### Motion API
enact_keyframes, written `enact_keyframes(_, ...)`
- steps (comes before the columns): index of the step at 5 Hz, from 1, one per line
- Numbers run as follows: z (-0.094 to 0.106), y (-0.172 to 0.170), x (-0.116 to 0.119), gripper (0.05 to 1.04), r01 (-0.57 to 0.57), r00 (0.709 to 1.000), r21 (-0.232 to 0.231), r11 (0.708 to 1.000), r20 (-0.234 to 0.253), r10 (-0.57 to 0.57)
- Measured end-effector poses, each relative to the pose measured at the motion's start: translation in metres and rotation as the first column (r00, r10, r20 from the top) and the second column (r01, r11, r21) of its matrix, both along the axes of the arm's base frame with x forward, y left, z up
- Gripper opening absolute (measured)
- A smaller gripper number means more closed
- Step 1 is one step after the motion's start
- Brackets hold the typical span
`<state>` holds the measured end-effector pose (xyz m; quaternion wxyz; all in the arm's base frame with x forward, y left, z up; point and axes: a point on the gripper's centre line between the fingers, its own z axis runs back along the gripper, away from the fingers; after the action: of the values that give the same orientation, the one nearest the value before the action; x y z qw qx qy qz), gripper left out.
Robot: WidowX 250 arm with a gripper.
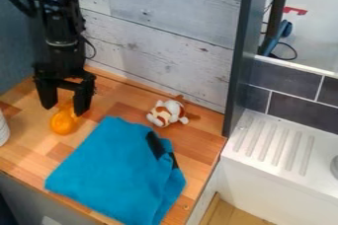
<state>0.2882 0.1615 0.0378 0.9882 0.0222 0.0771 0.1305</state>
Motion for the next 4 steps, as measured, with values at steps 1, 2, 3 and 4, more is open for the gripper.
enact_keyframes(1, -0.0219, 0.0025, -0.0006, 1.001, -0.029, 0.998, -0.006, 1.0, -0.059, 0.029)
enact_keyframes(2, -0.0282, 0.0026, 0.0009, 0.964, -0.035, 0.998, -0.007, 0.999, -0.055, 0.034)
enact_keyframes(3, -0.0307, 0.0032, 0.0045, 0.818, -0.04, 0.998, -0.015, 0.999, -0.051, 0.039)
enact_keyframes(4, -0.0296, 0.0028, 0.0014, 0.816, -0.054, 0.998, -0.041, 0.998, -0.018, 0.053)
